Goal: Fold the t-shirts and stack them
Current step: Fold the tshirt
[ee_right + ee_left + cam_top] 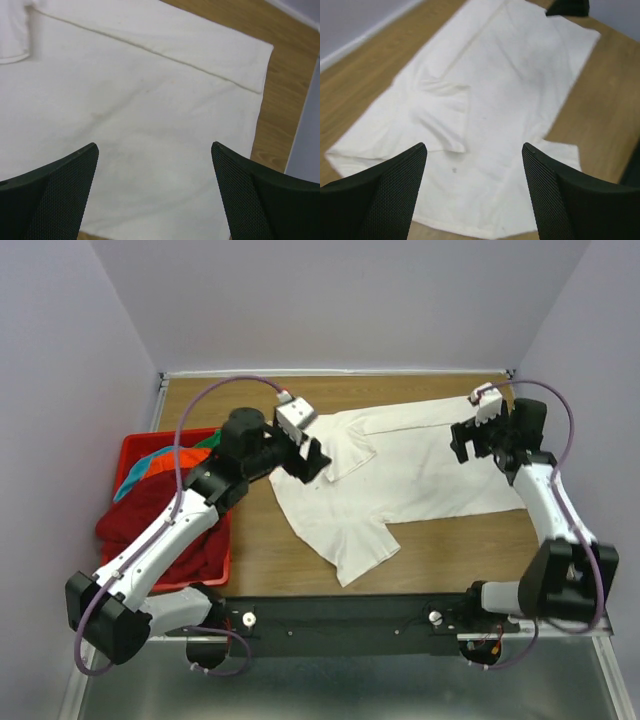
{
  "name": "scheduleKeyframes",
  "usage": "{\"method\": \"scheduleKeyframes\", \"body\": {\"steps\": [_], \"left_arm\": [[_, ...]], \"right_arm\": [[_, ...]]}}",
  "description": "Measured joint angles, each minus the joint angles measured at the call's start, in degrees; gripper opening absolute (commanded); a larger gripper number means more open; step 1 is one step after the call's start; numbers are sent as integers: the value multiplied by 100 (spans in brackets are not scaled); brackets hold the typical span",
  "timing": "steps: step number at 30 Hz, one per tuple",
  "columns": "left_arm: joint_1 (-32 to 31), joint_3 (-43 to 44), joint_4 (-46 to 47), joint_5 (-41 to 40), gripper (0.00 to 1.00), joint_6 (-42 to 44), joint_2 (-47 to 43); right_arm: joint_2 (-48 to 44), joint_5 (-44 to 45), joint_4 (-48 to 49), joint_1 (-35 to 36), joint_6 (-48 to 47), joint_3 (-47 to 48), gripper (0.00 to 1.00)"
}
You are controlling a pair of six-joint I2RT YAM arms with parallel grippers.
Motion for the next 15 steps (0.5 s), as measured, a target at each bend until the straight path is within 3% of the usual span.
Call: {"method": "scheduleKeyframes", "body": {"steps": [4,9,15], "left_arm": [[-1237,-37,-627,-96,72,-46,157],[-2664,-328,-1222,-444,65,-428,479],[-3836,-507,-1703,-1078,57,-1021,1169]], "right_arm": [[-1440,-990,-315,0,-673,-623,98],[-2271,-1878,-1276,2,-1178,-916,95],[-2522,-1626,-1777,0,-990,-1272,93]]}}
